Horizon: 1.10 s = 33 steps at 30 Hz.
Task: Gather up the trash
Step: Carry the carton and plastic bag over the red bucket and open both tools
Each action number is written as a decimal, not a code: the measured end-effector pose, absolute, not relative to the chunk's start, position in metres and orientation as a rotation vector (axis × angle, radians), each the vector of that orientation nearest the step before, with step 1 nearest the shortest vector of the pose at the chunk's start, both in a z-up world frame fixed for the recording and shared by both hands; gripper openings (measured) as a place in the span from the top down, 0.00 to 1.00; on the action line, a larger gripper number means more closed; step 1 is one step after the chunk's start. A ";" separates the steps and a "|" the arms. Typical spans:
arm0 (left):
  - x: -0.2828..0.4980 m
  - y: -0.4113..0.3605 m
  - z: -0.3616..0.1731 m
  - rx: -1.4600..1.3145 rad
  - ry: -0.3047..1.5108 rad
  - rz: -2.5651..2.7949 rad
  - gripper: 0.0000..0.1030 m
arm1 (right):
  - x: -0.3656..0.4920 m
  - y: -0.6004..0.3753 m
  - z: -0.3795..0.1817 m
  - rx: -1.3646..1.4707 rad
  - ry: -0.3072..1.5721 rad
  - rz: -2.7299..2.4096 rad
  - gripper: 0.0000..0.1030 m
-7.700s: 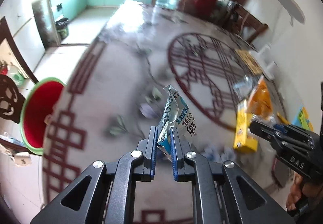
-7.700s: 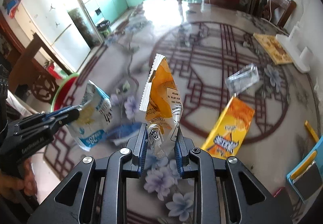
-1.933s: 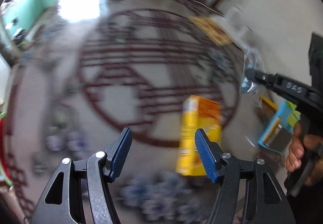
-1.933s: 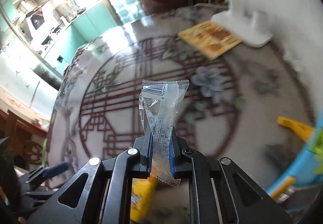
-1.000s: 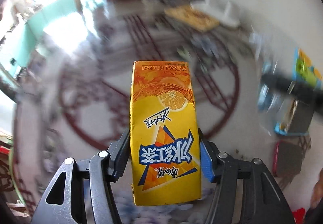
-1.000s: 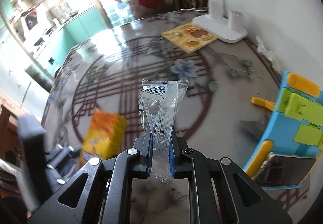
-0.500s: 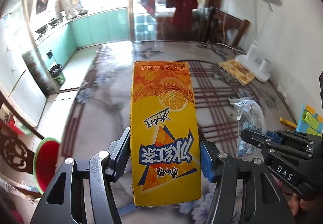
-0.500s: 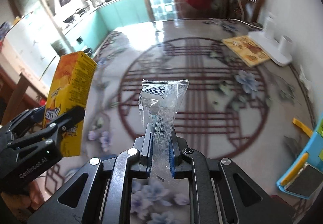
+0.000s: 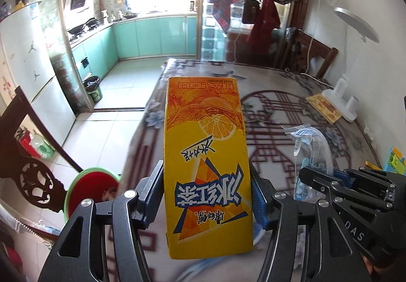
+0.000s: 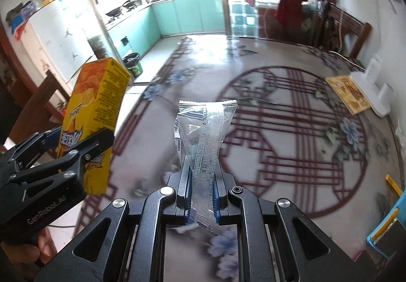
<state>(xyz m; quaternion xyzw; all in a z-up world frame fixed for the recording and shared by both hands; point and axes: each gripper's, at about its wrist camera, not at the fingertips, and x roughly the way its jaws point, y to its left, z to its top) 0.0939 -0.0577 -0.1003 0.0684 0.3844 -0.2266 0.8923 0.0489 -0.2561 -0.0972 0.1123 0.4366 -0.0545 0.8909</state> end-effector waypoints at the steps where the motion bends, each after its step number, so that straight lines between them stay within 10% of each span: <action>1: 0.097 -0.052 -0.101 0.139 0.798 -0.466 0.43 | 0.051 -0.250 -0.096 0.230 0.906 -0.111 0.88; 33: 0.168 0.146 -0.113 0.042 0.813 -0.290 0.43 | 0.125 -0.093 -0.086 0.060 0.891 -0.008 0.88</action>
